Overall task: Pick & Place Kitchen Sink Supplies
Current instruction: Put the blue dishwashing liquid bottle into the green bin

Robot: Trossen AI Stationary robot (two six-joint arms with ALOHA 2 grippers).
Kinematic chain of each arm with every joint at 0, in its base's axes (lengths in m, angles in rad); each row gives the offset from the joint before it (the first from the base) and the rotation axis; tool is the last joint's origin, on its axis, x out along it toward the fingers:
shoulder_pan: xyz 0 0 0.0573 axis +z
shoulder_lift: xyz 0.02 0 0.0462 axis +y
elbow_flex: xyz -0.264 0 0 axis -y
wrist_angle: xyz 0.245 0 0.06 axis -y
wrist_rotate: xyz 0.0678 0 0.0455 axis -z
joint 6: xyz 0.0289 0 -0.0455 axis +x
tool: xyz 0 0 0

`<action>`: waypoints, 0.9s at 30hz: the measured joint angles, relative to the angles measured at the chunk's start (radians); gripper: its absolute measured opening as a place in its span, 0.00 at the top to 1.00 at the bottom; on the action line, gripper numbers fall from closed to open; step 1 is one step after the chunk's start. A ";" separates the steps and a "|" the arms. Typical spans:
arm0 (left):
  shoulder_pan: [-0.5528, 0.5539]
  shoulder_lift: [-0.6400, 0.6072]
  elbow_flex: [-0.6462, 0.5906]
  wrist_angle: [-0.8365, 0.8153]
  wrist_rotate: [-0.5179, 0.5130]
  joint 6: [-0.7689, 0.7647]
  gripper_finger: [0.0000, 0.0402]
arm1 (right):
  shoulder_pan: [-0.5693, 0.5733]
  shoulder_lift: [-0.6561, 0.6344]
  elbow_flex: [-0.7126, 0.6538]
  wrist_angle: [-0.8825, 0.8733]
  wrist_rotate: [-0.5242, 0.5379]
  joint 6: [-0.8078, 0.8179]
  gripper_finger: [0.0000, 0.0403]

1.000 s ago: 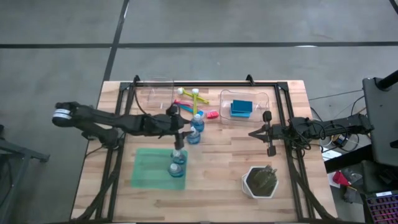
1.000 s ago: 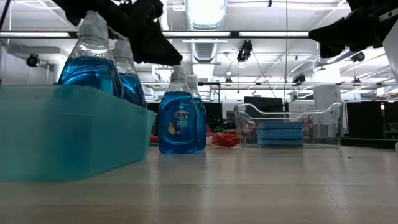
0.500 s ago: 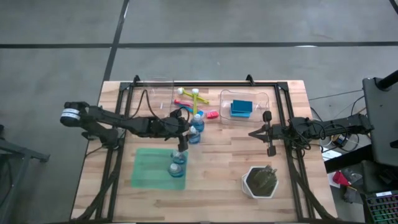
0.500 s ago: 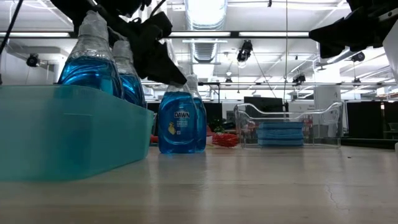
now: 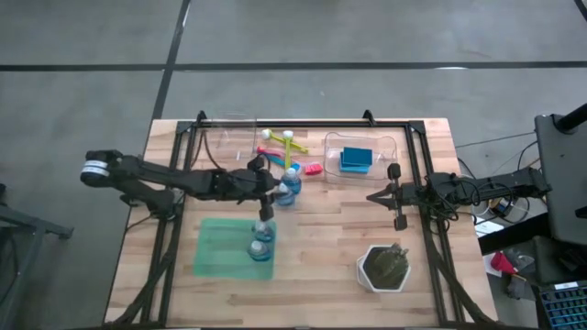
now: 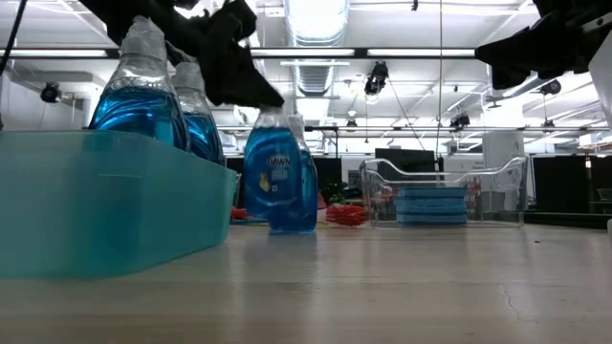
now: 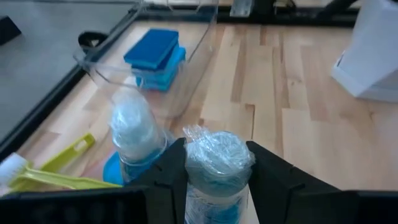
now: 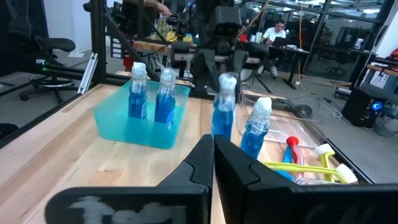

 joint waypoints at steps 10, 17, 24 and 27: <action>-0.023 -0.258 0.028 -0.195 0.003 -0.011 0.67 | 0.000 0.000 0.000 0.000 0.000 0.000 0.98; -0.027 -0.463 0.069 -0.433 0.027 -0.034 0.68 | 0.000 0.000 0.000 0.000 0.000 -0.002 0.98; -0.027 -0.598 0.100 -0.703 0.027 -0.080 0.67 | 0.000 0.000 0.000 0.000 0.000 0.000 0.98; -0.031 -0.629 0.100 -0.794 0.037 -0.151 0.68 | 0.000 0.000 0.000 0.000 0.000 -0.001 0.98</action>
